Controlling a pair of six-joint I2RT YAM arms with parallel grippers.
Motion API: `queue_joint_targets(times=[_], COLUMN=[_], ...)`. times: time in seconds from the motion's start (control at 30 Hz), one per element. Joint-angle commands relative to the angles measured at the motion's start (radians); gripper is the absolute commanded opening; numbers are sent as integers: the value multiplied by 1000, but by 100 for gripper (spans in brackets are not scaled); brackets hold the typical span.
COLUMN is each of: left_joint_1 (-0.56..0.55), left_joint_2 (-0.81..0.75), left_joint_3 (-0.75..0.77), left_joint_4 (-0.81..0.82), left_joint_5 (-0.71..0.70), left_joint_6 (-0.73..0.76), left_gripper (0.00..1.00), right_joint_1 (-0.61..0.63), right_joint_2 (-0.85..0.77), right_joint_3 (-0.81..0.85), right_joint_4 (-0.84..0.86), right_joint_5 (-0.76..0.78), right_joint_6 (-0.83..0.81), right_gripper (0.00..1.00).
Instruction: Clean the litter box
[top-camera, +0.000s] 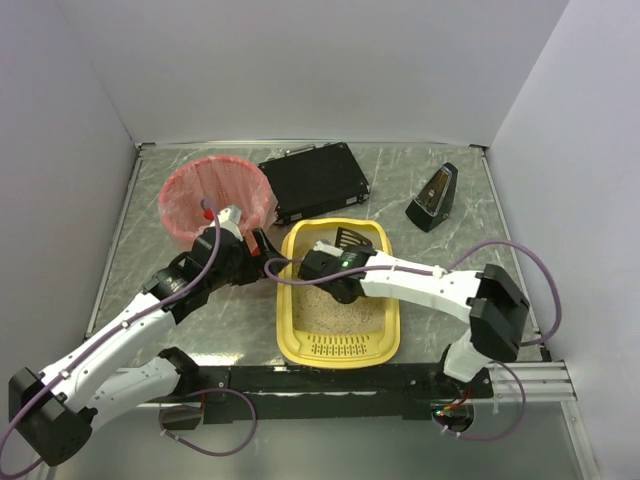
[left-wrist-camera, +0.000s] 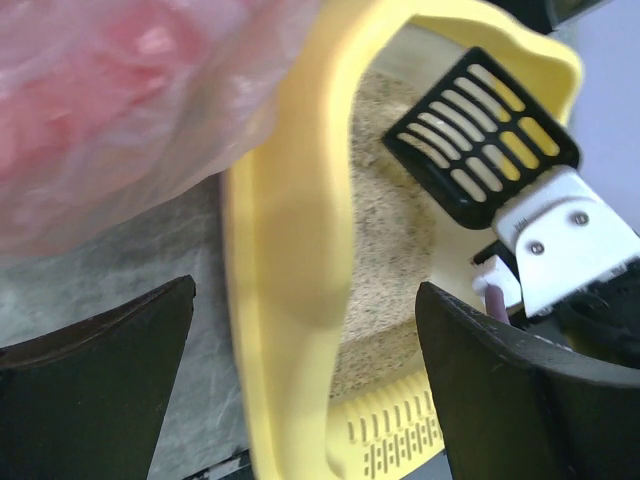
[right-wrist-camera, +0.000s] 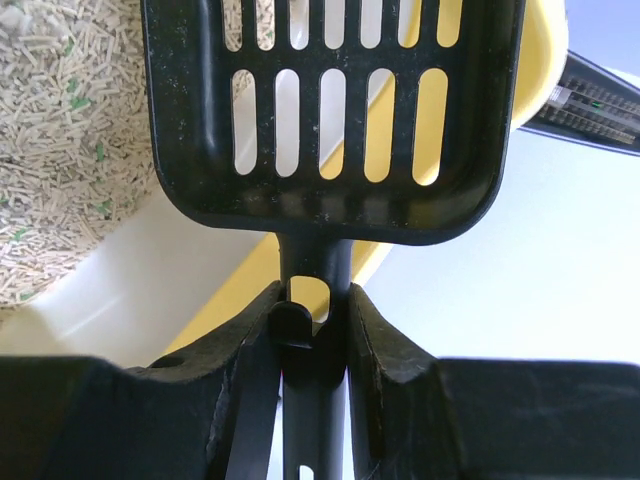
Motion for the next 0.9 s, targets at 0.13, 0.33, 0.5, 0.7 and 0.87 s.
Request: queue_joint_targets(times=[0.13, 0.33, 0.5, 0.7, 0.87], left_joint_1=[-1, -1, -1, -1, -1], left_joint_2=[-30, -30, -43, -57, -53], left_joint_3=[10, 2, -13, -22, -25], left_joint_4=[6, 0, -3, 9, 11], left_joint_5=[6, 38, 31, 37, 41], left_joint_6=[-17, -16, -23, -20, -20], left_gripper=[97, 97, 97, 97, 97], right_joint_1=[114, 165, 163, 168, 177], right_joint_2=[33, 135, 205, 262, 268], right_joint_3=[10, -12, 19, 13, 14], right_joint_4=[-202, -268, -294, -323, -317], right_joint_5=[104, 116, 150, 121, 116], right_joint_6=[46, 72, 102, 120, 112], right_gripper=[0, 0, 0, 0, 0])
